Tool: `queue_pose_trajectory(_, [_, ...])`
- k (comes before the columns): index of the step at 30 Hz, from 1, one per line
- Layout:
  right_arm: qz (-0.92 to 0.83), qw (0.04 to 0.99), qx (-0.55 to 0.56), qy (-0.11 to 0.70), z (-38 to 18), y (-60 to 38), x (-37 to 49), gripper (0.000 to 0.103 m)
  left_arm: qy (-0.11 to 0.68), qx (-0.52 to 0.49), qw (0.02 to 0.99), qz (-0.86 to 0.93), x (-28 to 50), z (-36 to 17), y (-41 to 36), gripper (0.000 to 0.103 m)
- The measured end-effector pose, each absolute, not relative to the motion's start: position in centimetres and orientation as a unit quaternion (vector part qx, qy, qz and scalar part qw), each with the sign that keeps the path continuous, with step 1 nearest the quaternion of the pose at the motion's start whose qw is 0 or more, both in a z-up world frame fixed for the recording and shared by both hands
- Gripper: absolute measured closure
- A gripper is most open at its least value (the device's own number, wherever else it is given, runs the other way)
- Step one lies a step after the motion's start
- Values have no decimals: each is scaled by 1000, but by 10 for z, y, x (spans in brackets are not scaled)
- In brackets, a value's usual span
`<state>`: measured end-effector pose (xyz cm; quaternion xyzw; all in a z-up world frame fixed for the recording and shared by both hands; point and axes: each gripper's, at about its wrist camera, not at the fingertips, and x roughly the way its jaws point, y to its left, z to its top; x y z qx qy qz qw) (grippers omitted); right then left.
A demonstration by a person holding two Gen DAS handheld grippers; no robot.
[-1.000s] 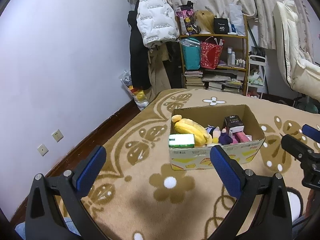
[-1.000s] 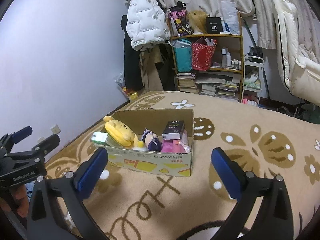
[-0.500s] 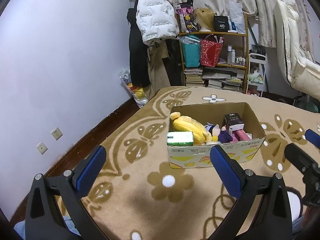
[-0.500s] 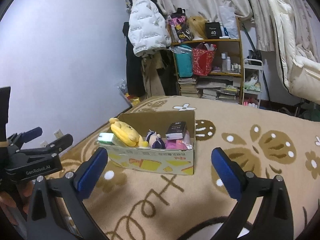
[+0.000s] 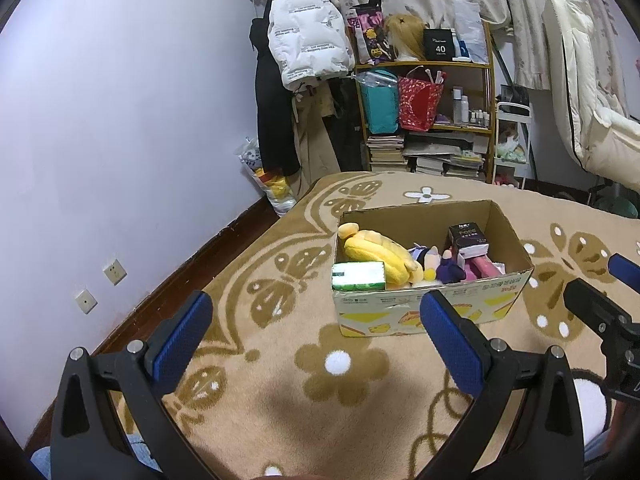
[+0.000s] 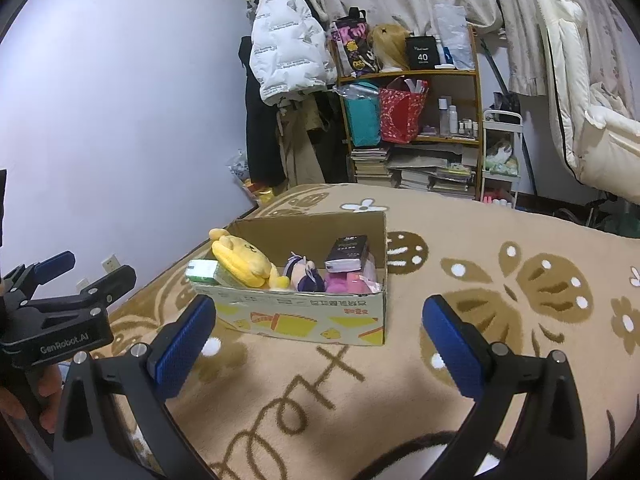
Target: Organize soft objects
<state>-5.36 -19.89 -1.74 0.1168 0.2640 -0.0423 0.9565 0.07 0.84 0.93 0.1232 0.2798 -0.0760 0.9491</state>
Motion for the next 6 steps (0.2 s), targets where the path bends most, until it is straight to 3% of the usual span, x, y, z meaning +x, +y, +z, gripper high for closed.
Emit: queue_pose_trajectory(6, [-48,956,118,264,-18,-200,-53,0,280,127,948,-82,-1,9,6,0])
